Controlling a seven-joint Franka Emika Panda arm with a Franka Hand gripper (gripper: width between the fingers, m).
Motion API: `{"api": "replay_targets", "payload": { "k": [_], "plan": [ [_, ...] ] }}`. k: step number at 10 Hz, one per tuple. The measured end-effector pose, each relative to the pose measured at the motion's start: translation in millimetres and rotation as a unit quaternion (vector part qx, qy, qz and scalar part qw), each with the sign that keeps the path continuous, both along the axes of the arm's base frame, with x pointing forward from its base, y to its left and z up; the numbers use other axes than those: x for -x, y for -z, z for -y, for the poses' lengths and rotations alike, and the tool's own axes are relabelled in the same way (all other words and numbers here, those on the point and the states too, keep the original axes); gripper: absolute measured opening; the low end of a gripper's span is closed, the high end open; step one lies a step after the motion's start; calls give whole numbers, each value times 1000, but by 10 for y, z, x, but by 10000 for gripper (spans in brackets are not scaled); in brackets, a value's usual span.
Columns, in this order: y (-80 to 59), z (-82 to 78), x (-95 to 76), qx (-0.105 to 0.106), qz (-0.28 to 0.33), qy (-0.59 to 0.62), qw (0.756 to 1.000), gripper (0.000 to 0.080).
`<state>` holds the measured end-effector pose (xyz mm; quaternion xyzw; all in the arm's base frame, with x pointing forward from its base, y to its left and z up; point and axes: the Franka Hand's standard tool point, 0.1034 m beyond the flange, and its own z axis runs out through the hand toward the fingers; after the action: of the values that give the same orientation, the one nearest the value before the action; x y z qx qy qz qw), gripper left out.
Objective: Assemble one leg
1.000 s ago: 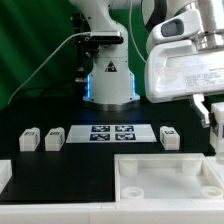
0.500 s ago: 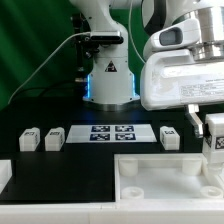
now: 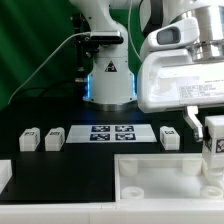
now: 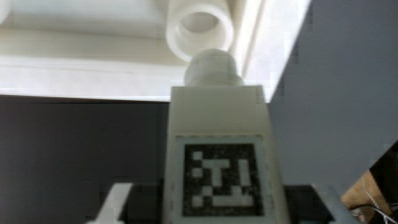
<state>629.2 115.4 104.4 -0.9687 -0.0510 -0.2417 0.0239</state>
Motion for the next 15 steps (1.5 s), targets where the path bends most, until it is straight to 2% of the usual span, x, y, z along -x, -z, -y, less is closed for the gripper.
{"api": "replay_targets", "payload": {
  "k": [3,5,10,12,15],
  "plan": [
    [152,-1,45,2,-6,0,1000,294],
    [163,-39,29,-3,8,0,1000,294],
    [342,-40,80,2,6,-5,1000,294],
    [353,-38,84,-5,35,8,999,294],
    [350,-9,67,0,48,0,999,294]
  ]
}}
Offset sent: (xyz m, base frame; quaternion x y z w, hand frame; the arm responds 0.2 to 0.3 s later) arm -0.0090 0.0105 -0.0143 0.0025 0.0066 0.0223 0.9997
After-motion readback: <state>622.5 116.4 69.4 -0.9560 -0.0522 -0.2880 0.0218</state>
